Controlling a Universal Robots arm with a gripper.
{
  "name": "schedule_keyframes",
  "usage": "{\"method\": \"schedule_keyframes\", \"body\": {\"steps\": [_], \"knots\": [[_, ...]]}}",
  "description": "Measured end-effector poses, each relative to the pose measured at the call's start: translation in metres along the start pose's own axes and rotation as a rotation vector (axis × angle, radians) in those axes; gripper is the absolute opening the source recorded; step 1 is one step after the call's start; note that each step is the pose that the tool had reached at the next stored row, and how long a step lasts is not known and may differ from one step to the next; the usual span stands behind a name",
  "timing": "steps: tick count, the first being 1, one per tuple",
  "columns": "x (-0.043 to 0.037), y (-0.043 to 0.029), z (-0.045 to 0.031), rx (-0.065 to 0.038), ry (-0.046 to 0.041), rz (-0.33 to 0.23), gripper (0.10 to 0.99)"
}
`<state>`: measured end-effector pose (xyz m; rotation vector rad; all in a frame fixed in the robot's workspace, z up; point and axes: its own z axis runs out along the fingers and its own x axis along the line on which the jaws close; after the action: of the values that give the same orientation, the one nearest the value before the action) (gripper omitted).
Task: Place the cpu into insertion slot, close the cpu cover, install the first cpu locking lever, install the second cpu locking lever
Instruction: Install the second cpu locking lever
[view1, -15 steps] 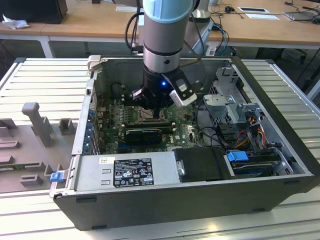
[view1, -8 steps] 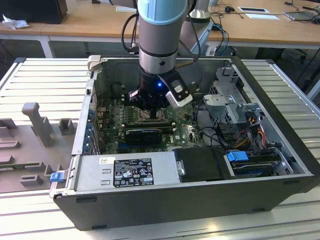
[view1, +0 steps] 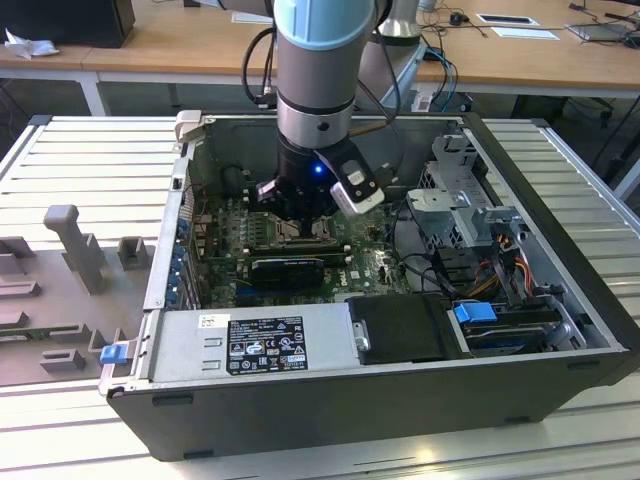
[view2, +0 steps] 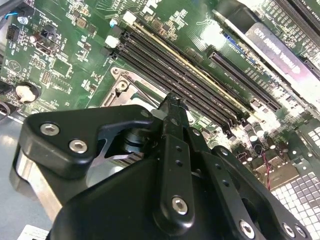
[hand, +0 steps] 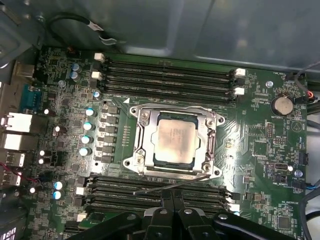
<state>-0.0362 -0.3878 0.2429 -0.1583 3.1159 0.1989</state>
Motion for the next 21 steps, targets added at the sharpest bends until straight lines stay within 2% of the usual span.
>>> {"method": "schedule_keyframes", "body": {"steps": [8,10,13,18,21], "knots": [[0.0074,0.0007,0.0000,0.000,0.0000,0.000,0.106],[0.0126,0.0012,0.0001,0.000,0.0000,0.000,0.106],[0.0163,0.0015,0.0011,-0.002,-0.0003,0.000,0.106],[0.0246,0.0018,0.0050,-0.023,-0.0022,-0.002,0.106],[0.0280,0.0012,0.0123,-0.032,-0.0031,-0.002,0.106]]}}
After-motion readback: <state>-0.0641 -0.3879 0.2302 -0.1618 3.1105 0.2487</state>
